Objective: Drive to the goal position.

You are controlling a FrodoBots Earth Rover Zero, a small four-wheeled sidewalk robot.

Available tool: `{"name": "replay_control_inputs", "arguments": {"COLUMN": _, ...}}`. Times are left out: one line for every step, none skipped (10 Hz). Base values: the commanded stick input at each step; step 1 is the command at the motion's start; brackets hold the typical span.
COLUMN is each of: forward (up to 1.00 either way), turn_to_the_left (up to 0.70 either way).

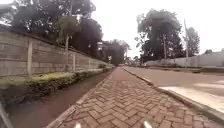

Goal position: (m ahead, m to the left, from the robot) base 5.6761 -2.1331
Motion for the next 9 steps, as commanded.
{"name": "replay_control_inputs", "arguments": {"forward": 0.70, "turn_to_the_left": 0.01}}
{"name": "replay_control_inputs", "arguments": {"forward": 0.70, "turn_to_the_left": -0.06}}
{"name": "replay_control_inputs", "arguments": {"forward": 0.70, "turn_to_the_left": -0.16}}
{"name": "replay_control_inputs", "arguments": {"forward": 0.70, "turn_to_the_left": -0.06}}
{"name": "replay_control_inputs", "arguments": {"forward": 0.70, "turn_to_the_left": 0.02}}
{"name": "replay_control_inputs", "arguments": {"forward": 0.70, "turn_to_the_left": 0.13}}
{"name": "replay_control_inputs", "arguments": {"forward": 0.70, "turn_to_the_left": 0.13}}
{"name": "replay_control_inputs", "arguments": {"forward": 0.70, "turn_to_the_left": 0.13}}
{"name": "replay_control_inputs", "arguments": {"forward": 0.70, "turn_to_the_left": 0.00}}
